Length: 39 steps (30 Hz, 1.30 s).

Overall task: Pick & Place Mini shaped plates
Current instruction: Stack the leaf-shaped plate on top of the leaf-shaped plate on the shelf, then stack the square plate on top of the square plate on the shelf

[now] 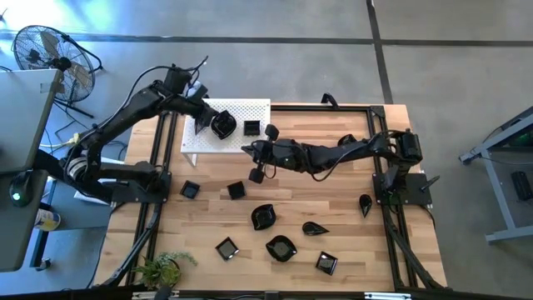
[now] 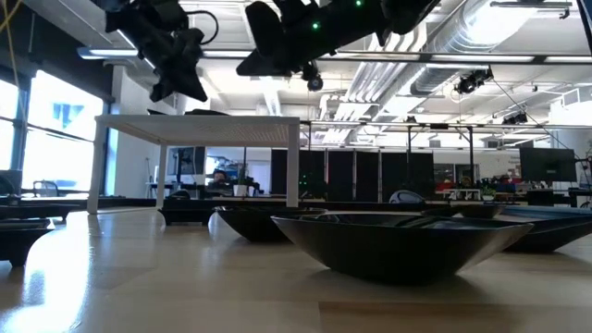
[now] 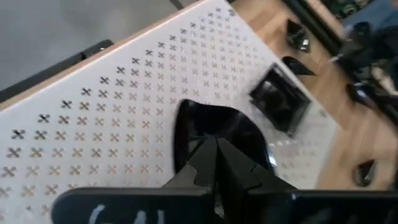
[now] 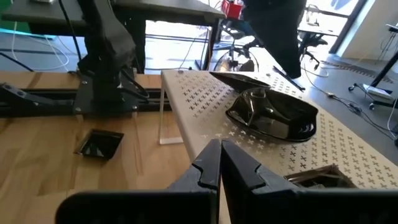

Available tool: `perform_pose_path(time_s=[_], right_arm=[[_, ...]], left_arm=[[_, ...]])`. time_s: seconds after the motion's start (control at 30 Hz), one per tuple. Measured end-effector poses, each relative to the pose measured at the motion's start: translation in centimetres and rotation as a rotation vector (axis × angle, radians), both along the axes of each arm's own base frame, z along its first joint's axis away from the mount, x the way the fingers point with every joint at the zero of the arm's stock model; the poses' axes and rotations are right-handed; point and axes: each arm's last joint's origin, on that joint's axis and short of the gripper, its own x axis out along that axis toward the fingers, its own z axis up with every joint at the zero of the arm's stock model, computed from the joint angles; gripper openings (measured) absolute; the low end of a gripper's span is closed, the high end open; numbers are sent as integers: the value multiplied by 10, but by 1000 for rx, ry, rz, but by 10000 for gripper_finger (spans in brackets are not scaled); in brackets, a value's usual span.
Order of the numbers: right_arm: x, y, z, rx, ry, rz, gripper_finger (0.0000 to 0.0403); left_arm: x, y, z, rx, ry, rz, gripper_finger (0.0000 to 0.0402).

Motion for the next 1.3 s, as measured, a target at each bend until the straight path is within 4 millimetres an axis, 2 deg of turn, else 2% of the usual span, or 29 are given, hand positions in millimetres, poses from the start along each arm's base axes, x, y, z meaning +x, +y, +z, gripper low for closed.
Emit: perform_pose_path(time_s=[0.33, 0.63, 0.9, 1.03, 1.17, 1.3], right_arm=[[0, 0, -1, -6, 9, 1, 0], [0, 0, -1, -6, 10, 1, 0], [0, 0, -1, -1, 16, 0, 0], [-5, 0, 0, 3, 61, -8, 0], [-11, 0, 3, 35, 108, -17, 0], [-15, 6, -2, 69, 174, -16, 4]], left_arm=[[2, 7, -5, 66, 49, 19, 1], [3, 7, -23, 60, 65, 27, 1], [3, 6, -15, 120, 14, 3, 1], [-6, -7, 3, 237, -23, -14, 1], [-9, -36, 22, 370, -81, -87, 1], [-6, -71, 20, 499, -220, -179, 1]])
